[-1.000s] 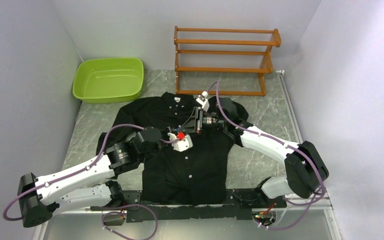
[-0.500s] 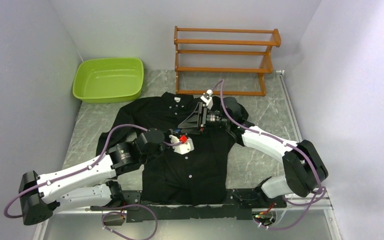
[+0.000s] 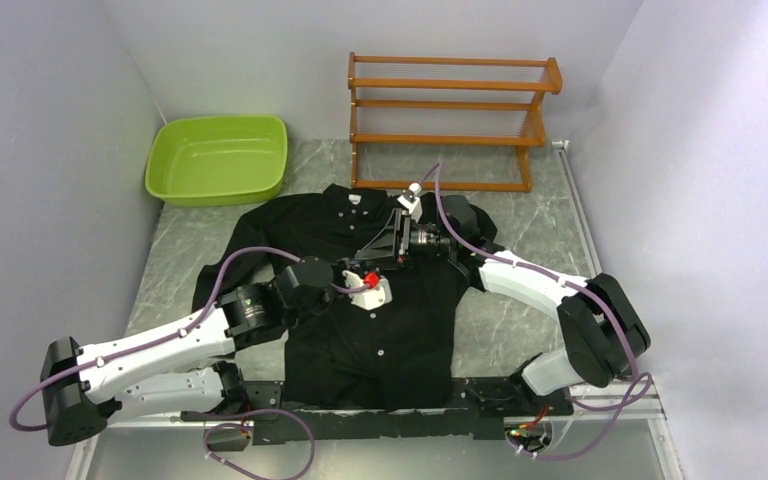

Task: Pin the brooch onto the clothing
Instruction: Adjust the brooch.

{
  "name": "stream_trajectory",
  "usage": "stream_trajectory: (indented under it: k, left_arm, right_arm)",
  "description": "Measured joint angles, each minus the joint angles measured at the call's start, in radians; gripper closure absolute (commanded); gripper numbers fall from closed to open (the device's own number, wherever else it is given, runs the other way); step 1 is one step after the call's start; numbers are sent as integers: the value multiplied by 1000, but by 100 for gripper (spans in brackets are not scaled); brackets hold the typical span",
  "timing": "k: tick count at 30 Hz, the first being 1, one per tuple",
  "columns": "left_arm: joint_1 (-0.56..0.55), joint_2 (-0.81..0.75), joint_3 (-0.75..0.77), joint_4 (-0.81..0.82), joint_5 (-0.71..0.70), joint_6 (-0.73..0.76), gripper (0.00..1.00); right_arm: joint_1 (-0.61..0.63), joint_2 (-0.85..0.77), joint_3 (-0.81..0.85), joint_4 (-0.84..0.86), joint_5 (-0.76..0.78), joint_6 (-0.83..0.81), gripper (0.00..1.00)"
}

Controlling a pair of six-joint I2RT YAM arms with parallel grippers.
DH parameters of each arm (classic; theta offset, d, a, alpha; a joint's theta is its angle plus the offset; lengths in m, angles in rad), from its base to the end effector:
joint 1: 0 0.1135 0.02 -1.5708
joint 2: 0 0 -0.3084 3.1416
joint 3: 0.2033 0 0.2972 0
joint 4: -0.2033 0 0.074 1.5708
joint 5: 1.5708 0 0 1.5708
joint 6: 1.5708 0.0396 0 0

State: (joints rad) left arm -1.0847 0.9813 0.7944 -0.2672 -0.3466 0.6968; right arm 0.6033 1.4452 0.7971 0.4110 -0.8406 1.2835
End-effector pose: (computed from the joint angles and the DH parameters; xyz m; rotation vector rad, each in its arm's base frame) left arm 0.1267 -0.2109 0.3259 1.4074 1.4175 0.1020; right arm 0.2692 0.2213 0.2680 0.0042 2.2855 1.9396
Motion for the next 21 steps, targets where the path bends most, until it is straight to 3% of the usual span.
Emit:
stream_trajectory:
  k: [8,11,15,17,19,21]
  left_arm:
    - [-9,6,8,0,-17,7,97]
    - [-14,12,8,-1,-26,17,97]
    - [-22,25,8,-14,-41,26,97]
    - [-26,32,8,-18,-50,31,87]
    - [-30,34,8,-22,-58,41,62]
    - [-32,33,9,-22,-63,45,45]
  right_arm:
    - [0,29,-2,59,-8,42,67]
    - [1,45,-2,69,-10,47,76]
    - [1,58,-2,73,-11,69,100]
    - [1,63,-2,74,-11,87,100]
    - [0,67,-2,79,-14,104,100]
    - [2,70,-7,92,-15,101,100]
